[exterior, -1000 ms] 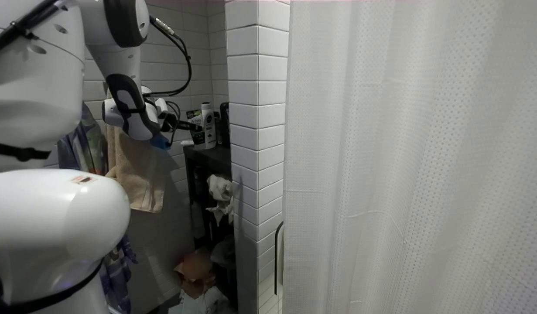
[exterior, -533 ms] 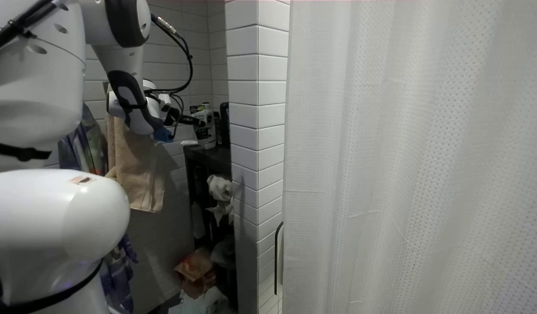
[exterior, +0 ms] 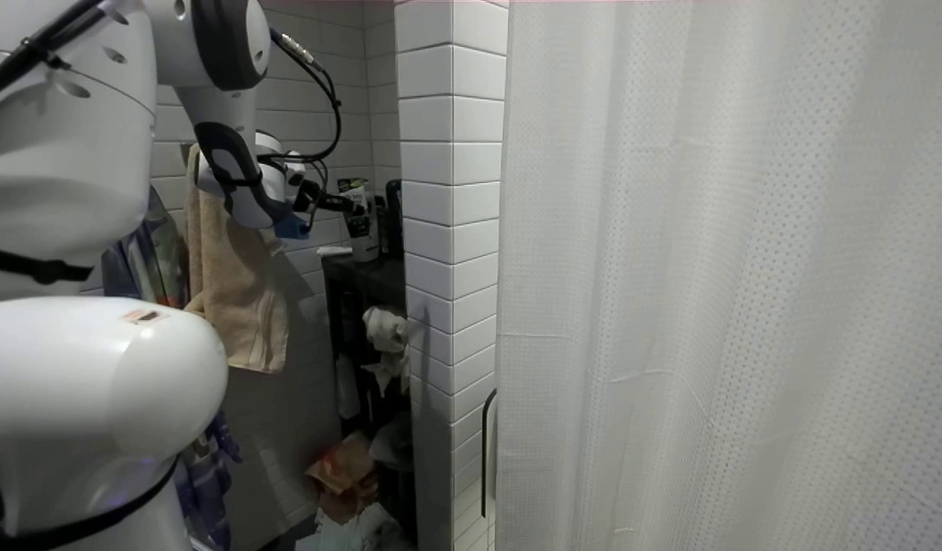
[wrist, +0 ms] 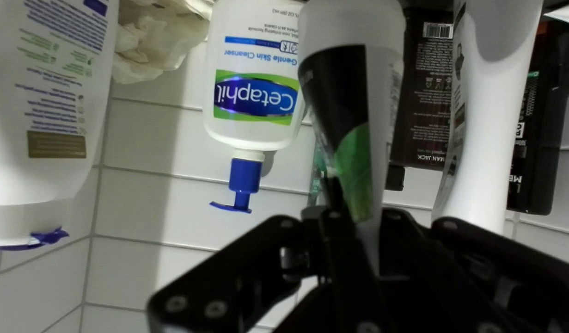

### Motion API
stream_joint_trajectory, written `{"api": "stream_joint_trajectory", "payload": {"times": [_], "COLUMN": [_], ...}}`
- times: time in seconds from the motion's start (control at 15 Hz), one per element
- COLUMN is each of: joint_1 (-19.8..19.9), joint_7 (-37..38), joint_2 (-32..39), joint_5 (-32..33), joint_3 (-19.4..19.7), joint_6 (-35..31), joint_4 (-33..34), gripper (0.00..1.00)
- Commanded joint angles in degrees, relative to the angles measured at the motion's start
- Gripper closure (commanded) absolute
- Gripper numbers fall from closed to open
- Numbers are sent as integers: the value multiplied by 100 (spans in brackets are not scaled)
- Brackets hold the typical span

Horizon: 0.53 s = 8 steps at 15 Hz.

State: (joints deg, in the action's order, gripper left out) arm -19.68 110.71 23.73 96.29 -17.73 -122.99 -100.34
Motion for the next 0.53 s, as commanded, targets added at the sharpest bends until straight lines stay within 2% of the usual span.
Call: {"api": "stream_joint_trajectory", "payload": {"times": [0.0, 0.47], "joint_1": [38, 95], "joint_7": [-195, -25], "joint_2": [149, 300], "joint_5": [-140, -204], "joint_3": [71, 206], "joint_6": [-206, -433], "joint_4": [256, 275], "gripper": [97, 97]}}
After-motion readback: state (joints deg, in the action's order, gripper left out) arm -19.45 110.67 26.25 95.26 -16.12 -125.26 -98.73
